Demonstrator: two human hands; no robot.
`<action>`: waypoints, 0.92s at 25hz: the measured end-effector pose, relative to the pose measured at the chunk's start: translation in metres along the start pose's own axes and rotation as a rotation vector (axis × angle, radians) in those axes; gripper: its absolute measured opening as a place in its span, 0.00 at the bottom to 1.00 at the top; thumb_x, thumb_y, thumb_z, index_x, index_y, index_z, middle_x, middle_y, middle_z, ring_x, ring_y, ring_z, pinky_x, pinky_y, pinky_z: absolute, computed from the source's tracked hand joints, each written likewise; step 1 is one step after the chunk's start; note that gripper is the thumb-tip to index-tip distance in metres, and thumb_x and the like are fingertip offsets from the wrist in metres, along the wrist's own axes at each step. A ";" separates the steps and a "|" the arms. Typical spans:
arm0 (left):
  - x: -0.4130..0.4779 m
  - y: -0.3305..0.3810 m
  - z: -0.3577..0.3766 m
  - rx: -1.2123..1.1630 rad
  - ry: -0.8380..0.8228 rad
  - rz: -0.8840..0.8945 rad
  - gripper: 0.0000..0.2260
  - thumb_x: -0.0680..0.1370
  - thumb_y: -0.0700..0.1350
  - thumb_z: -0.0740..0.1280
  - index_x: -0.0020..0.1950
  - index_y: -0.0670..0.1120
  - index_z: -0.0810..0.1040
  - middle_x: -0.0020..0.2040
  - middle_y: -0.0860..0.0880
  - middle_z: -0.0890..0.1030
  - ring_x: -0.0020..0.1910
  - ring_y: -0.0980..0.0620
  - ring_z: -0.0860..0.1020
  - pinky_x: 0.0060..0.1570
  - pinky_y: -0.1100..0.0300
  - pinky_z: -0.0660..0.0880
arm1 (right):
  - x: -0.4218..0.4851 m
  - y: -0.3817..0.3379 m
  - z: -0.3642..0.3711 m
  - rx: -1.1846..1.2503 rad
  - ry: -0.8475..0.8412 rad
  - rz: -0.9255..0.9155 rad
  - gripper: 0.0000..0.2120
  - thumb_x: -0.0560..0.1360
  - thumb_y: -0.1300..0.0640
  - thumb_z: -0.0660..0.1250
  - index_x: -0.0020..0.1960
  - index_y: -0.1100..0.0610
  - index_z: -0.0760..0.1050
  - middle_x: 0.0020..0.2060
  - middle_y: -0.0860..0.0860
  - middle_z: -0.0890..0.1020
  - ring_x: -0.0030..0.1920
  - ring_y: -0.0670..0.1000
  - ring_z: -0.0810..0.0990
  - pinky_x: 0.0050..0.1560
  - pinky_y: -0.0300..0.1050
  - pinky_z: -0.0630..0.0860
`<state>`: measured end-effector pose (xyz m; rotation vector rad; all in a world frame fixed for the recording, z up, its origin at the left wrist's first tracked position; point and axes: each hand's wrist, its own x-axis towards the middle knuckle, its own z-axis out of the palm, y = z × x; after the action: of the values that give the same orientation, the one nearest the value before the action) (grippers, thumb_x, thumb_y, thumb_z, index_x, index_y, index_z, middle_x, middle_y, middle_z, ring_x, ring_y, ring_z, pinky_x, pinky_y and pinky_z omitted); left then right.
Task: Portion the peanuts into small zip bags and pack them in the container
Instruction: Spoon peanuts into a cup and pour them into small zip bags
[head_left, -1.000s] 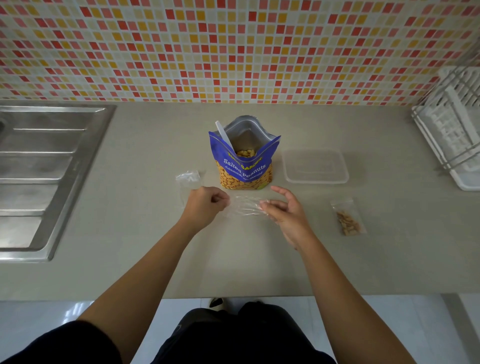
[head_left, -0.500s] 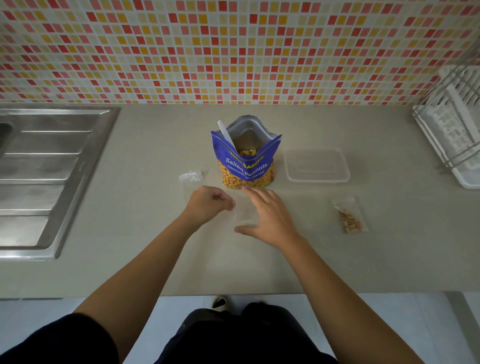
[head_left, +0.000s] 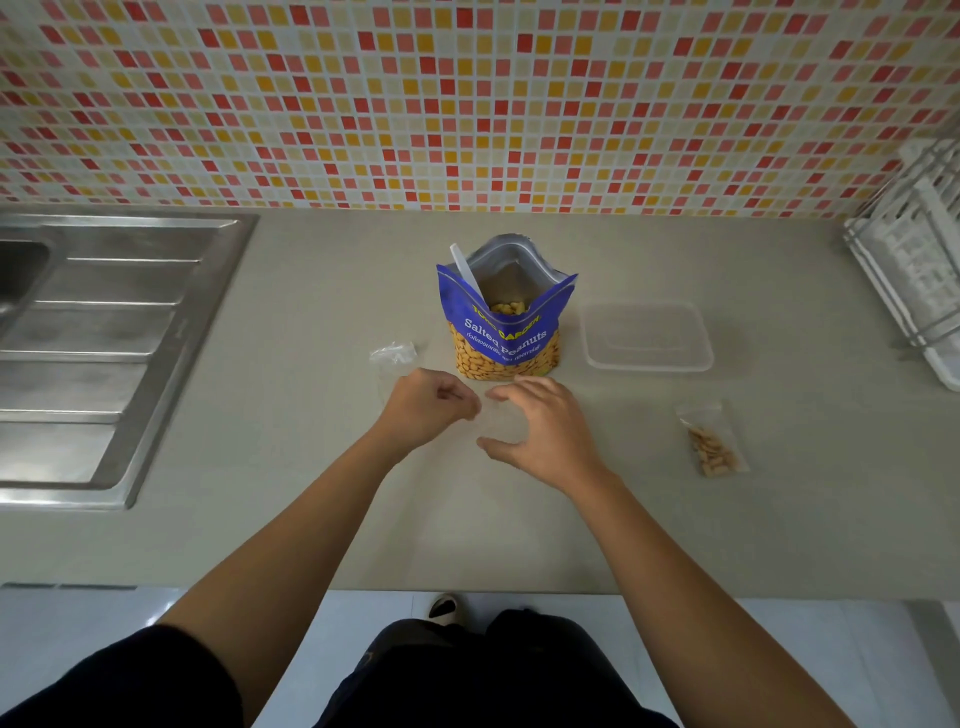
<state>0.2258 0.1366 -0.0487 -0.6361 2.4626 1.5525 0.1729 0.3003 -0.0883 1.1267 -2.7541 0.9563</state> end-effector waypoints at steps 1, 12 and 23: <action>-0.003 0.002 -0.002 -0.039 -0.008 0.014 0.02 0.71 0.40 0.70 0.42 0.45 0.83 0.38 0.48 0.83 0.37 0.56 0.78 0.42 0.63 0.74 | 0.000 0.000 -0.003 0.062 0.030 0.018 0.26 0.61 0.40 0.71 0.54 0.52 0.79 0.49 0.47 0.82 0.55 0.49 0.77 0.58 0.44 0.72; 0.063 0.096 -0.064 0.408 0.394 0.374 0.12 0.76 0.48 0.67 0.52 0.42 0.82 0.47 0.46 0.83 0.41 0.56 0.73 0.41 0.67 0.67 | 0.003 -0.003 -0.037 0.502 0.278 0.217 0.24 0.63 0.45 0.76 0.56 0.51 0.77 0.47 0.34 0.78 0.48 0.33 0.76 0.51 0.25 0.69; 0.060 0.125 -0.062 0.672 0.171 0.408 0.12 0.76 0.49 0.67 0.52 0.41 0.82 0.44 0.45 0.81 0.40 0.51 0.75 0.41 0.62 0.68 | 0.047 0.006 -0.068 0.594 0.394 0.150 0.27 0.65 0.48 0.74 0.59 0.59 0.74 0.55 0.50 0.80 0.56 0.44 0.78 0.57 0.37 0.74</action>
<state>0.1233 0.1121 0.0608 -0.1568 3.1243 0.6615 0.1207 0.3112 -0.0251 0.6567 -2.3124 1.8633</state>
